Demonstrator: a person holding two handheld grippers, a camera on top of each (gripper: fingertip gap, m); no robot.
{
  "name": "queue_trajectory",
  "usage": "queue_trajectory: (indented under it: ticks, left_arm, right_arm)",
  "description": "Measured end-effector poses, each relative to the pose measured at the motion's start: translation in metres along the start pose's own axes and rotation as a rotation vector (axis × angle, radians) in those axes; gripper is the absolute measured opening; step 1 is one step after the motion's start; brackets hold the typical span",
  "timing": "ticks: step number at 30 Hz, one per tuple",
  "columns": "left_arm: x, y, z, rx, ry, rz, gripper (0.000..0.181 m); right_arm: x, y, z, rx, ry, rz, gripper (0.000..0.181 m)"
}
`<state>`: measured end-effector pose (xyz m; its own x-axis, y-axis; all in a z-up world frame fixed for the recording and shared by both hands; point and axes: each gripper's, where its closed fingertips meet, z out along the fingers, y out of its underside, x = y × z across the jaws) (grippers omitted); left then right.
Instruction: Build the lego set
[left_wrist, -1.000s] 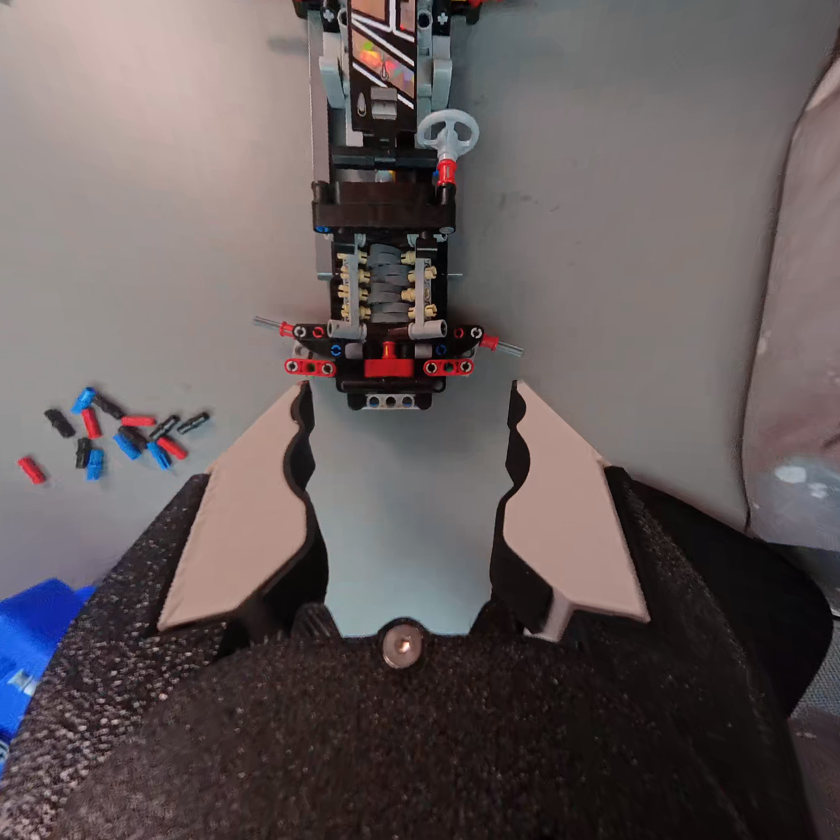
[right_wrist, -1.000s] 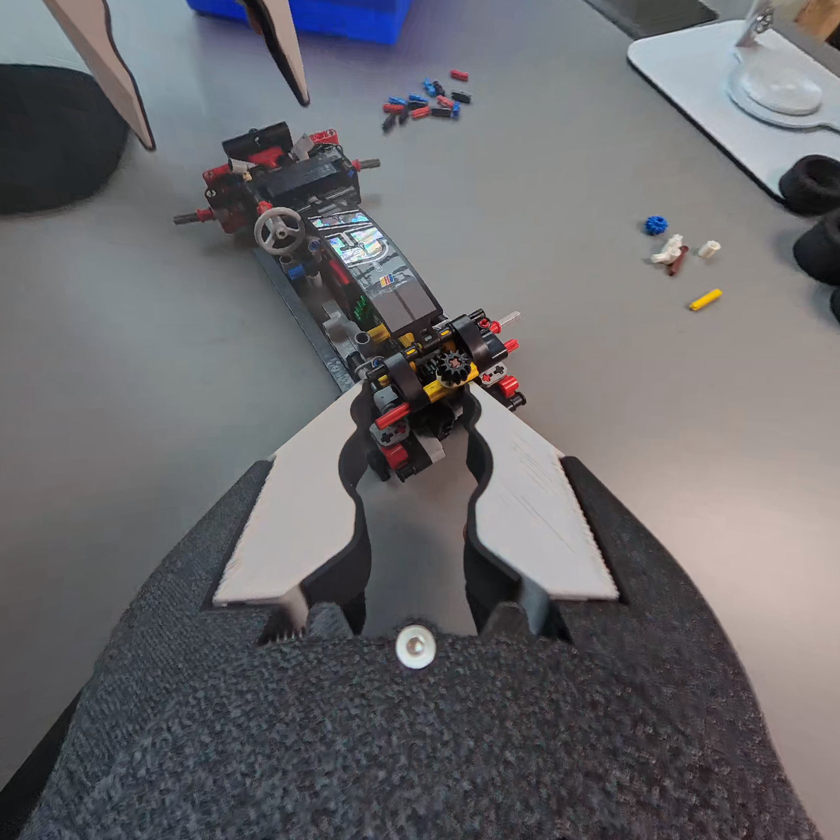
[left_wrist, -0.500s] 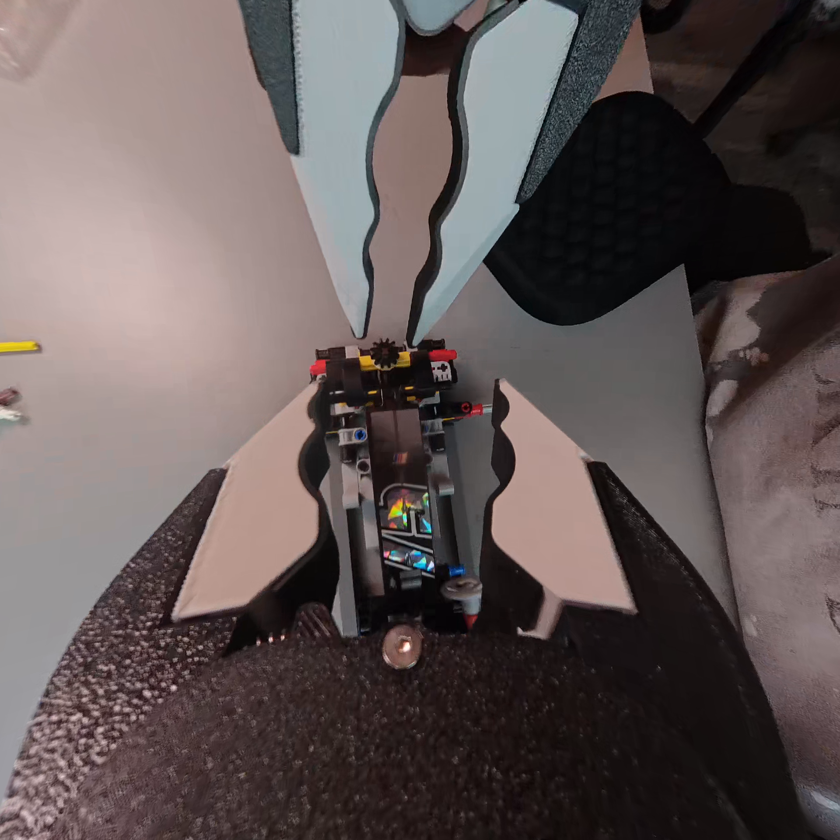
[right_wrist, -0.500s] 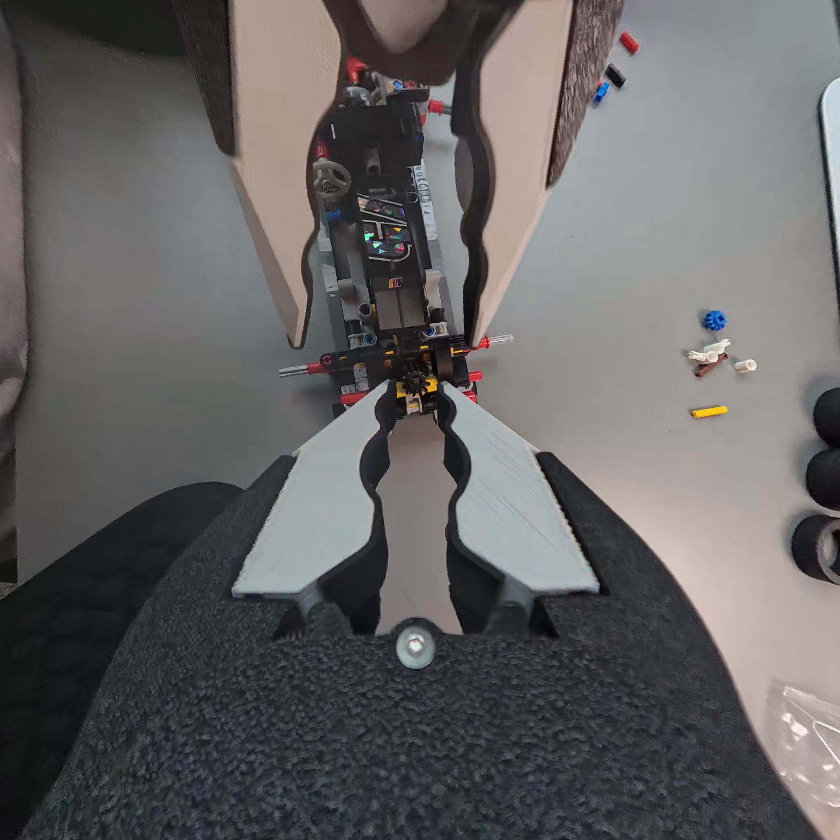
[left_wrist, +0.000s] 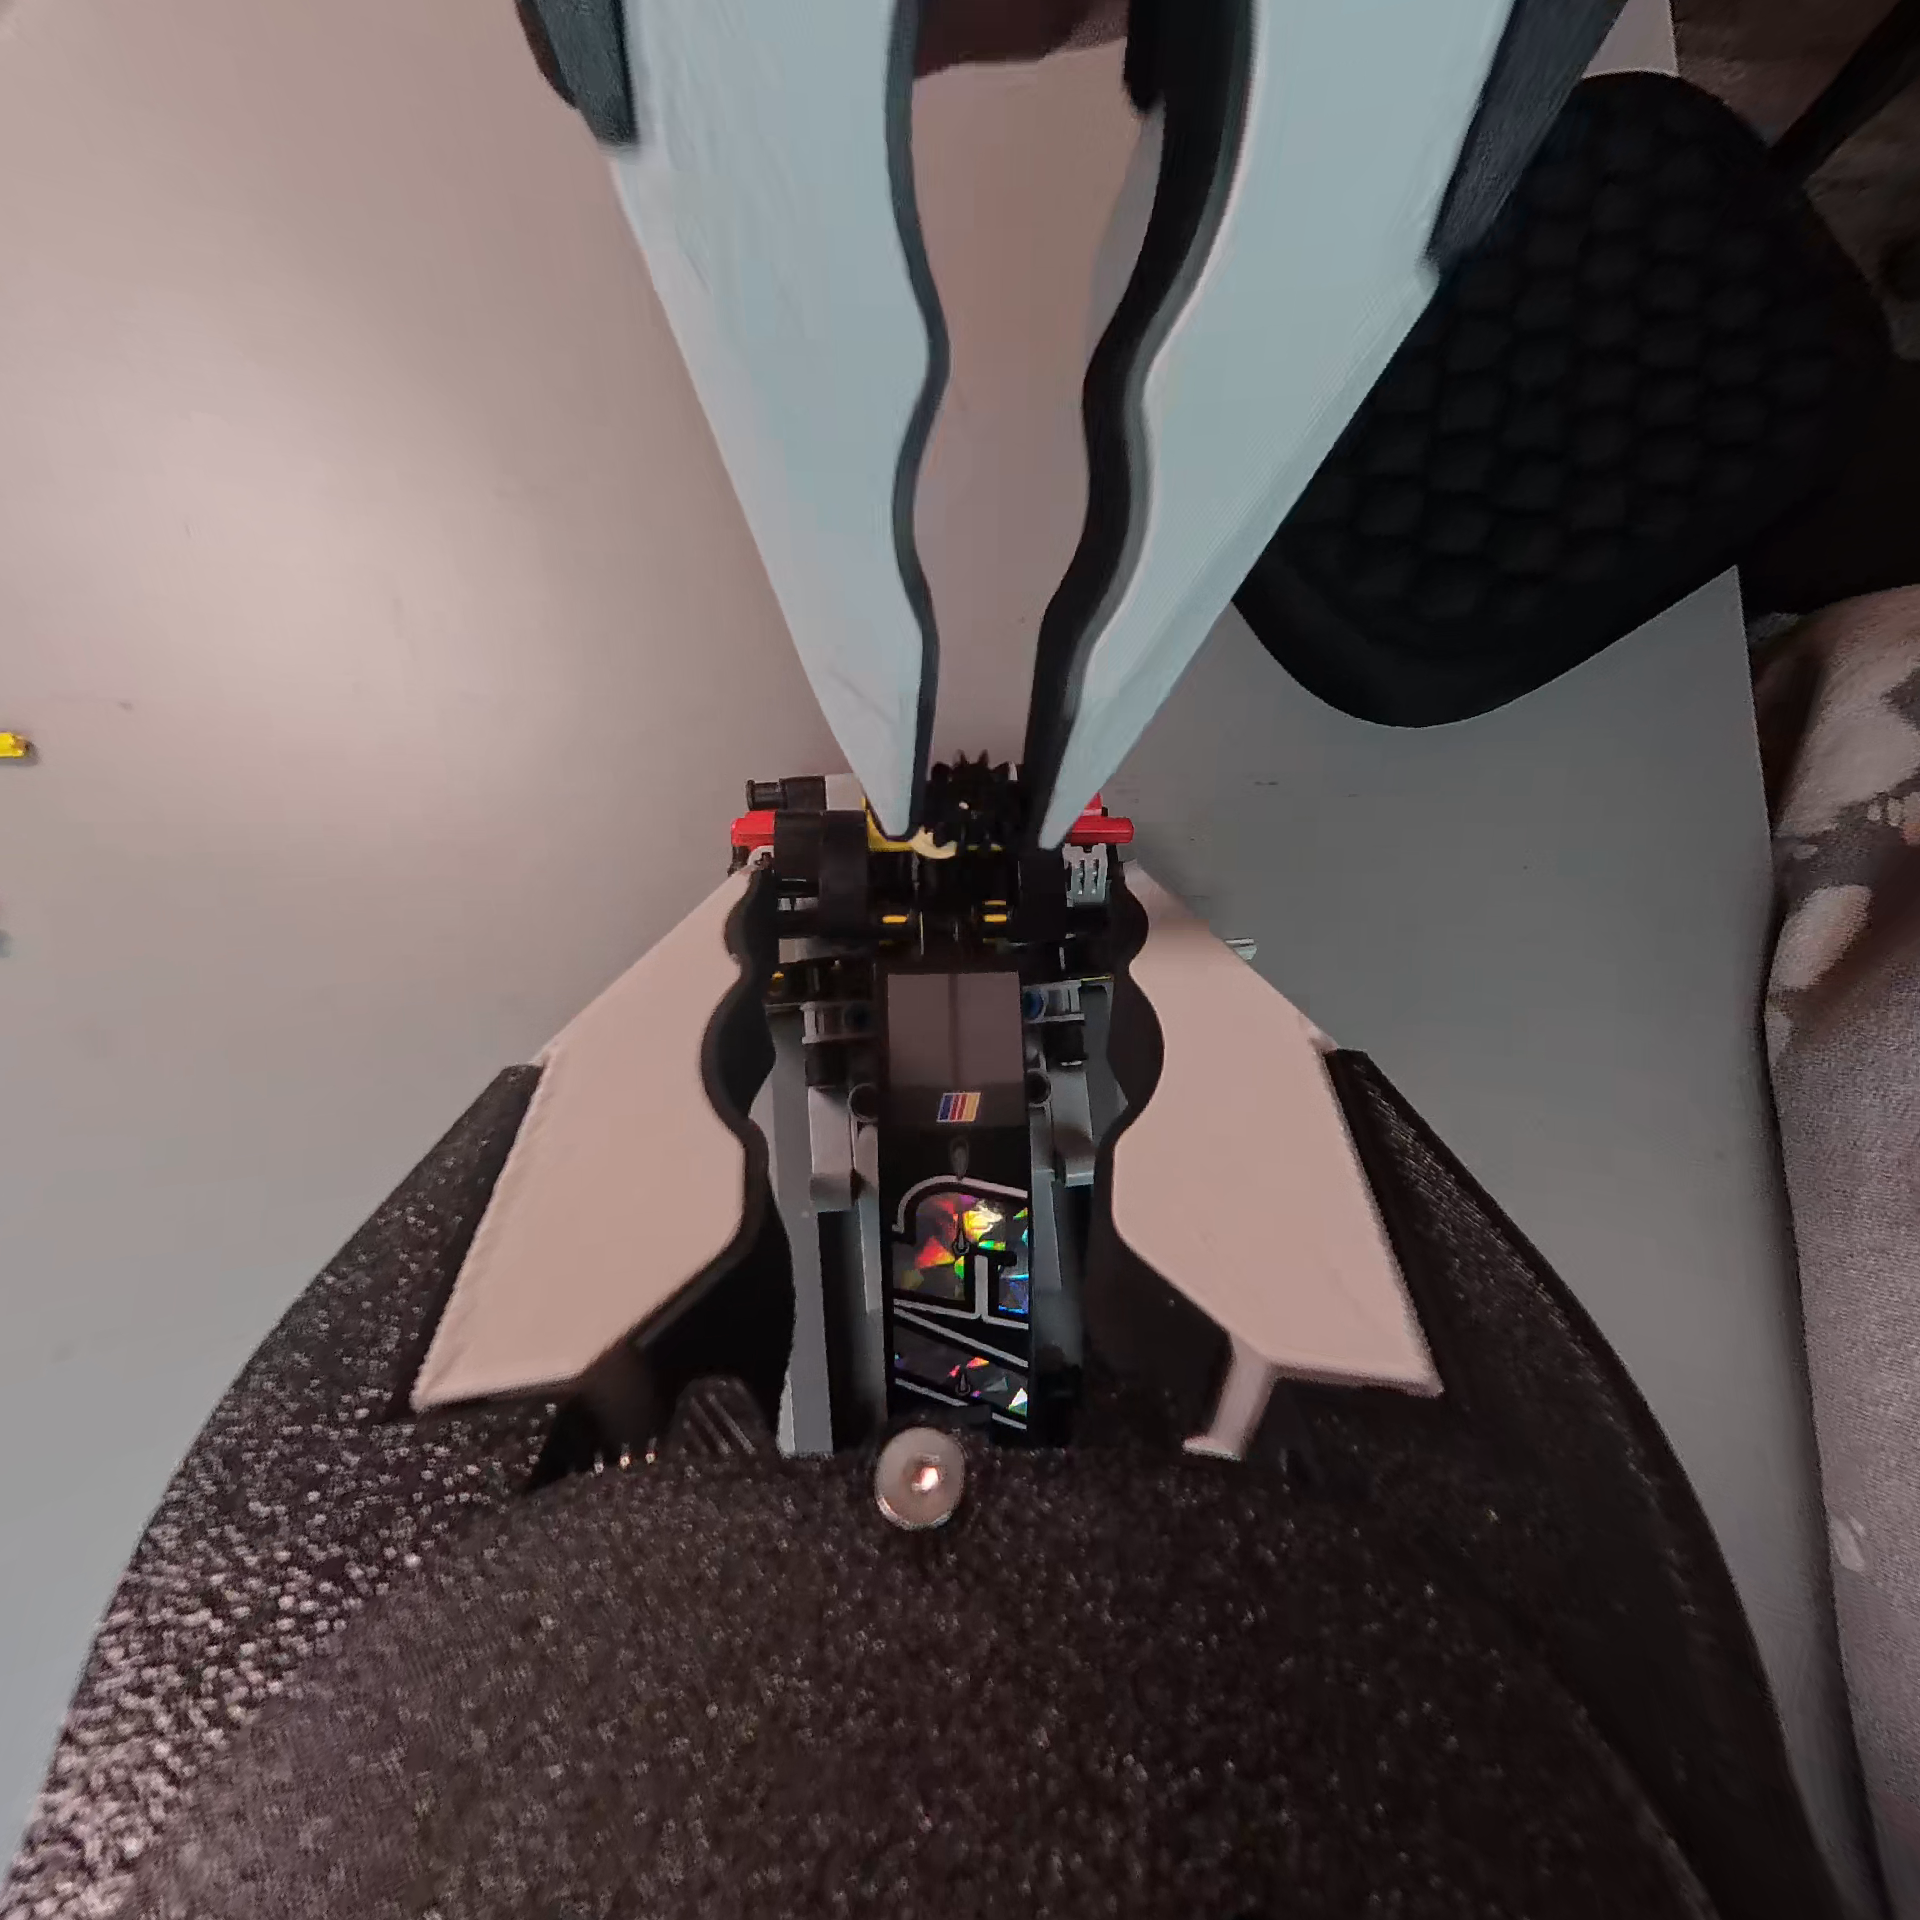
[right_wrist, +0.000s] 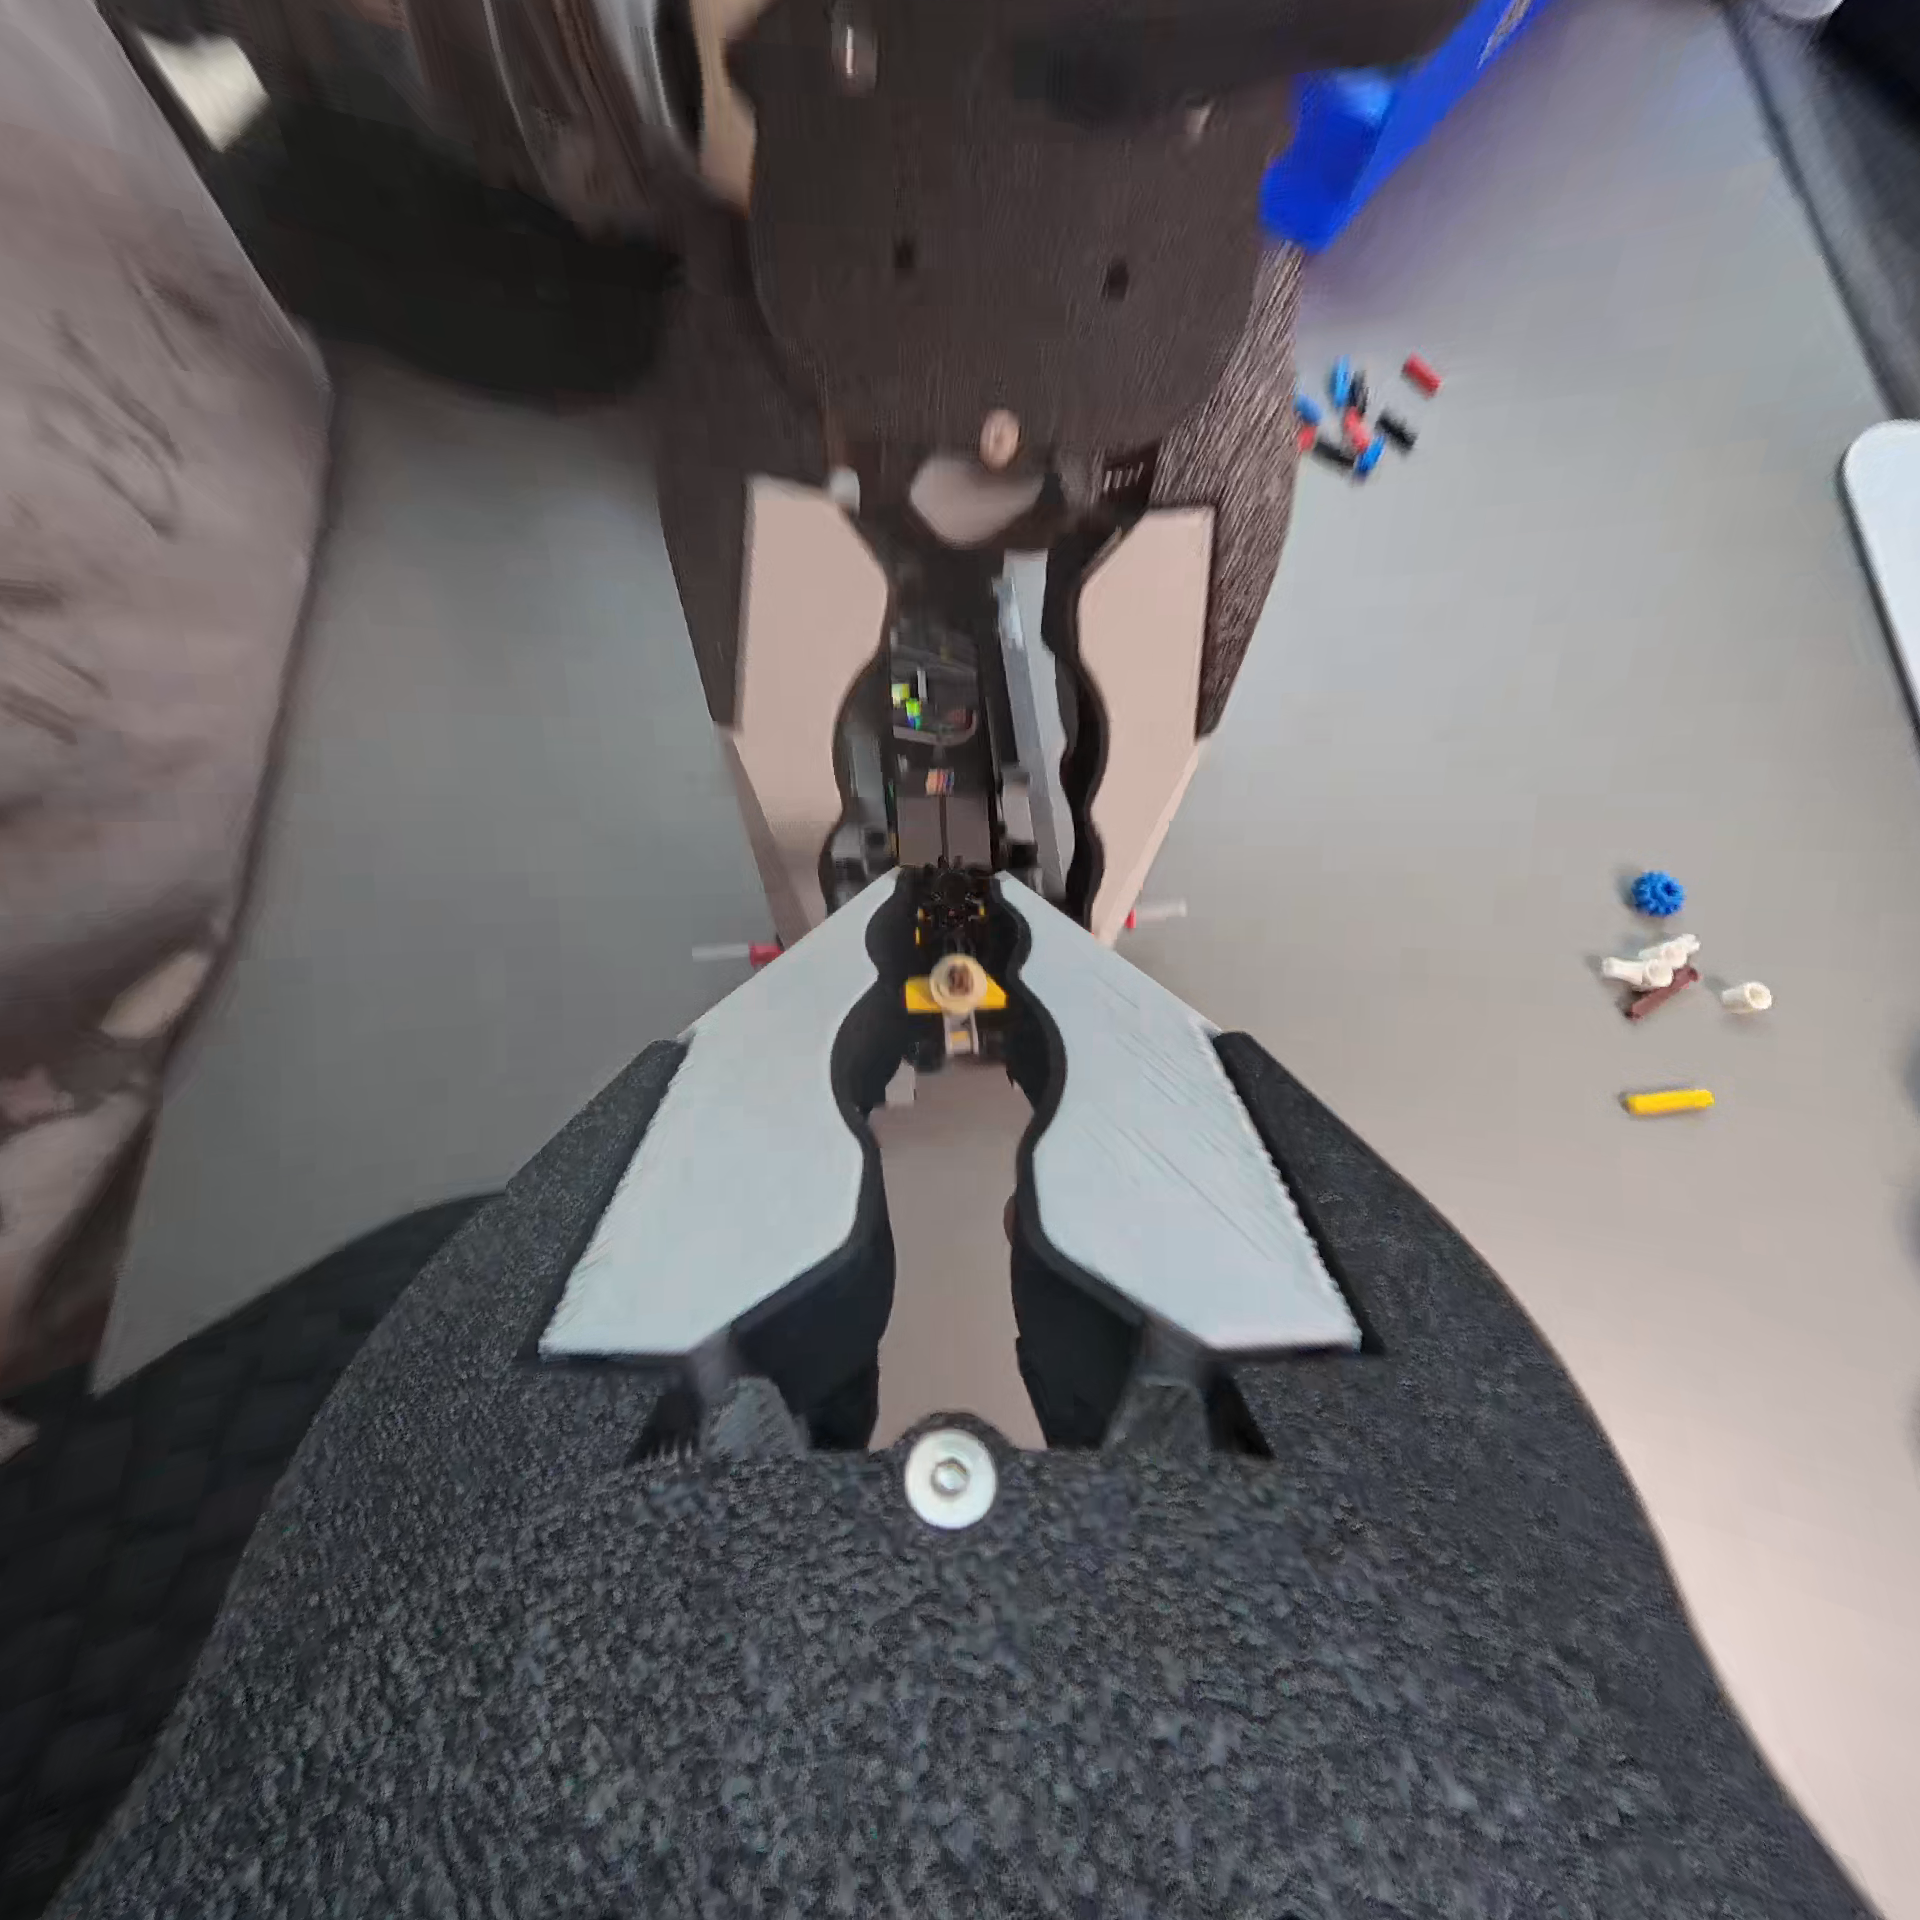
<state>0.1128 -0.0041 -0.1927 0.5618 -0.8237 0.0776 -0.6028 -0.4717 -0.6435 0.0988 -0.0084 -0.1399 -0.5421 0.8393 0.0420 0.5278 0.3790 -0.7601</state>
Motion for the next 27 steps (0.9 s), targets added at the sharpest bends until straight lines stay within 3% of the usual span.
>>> queue_trajectory:
  ticks: [1, 3, 5, 8, 12, 16, 21, 27]
  left_arm:
    - [0.000, 0.000, 0.000, -0.002, 0.001, 0.000, 0.063]
    - [0.000, 0.000, 0.000, 0.010, 0.012, -0.012, 0.063]
    - [0.000, -0.001, 0.000, 0.017, 0.017, -0.021, 0.063]
    - [0.000, -0.002, -0.001, 0.019, 0.008, -0.011, 0.063]
    - [0.002, -0.007, -0.009, 0.068, 0.029, -0.026, 0.064]
    - [-0.006, -0.008, -0.036, 0.132, 0.001, -0.055, 0.067]
    - [-0.017, 0.011, -0.062, 0.198, -0.064, -0.131, 0.066]
    - [-0.020, 0.023, -0.084, 0.343, -0.121, -0.208, 0.064]
  right_arm:
    - [0.003, -0.012, -0.009, 0.058, 0.000, 0.035, 0.009]
    - [0.012, -0.013, -0.020, 0.016, 0.070, -0.040, 0.010]
    - [0.011, -0.017, -0.028, 0.055, 0.061, 0.001, 0.010]
    - [0.025, 0.000, -0.031, 0.057, 0.115, 0.075, 0.010]
    - [0.049, 0.042, -0.017, -0.012, 0.211, 0.154, 0.010]
    - [0.068, 0.066, 0.001, -0.062, 0.266, 0.177, 0.011]
    - [0.104, 0.074, 0.022, -0.131, 0.336, 0.190, 0.010]
    - [0.163, 0.062, 0.043, -0.174, 0.427, 0.223, 0.010]
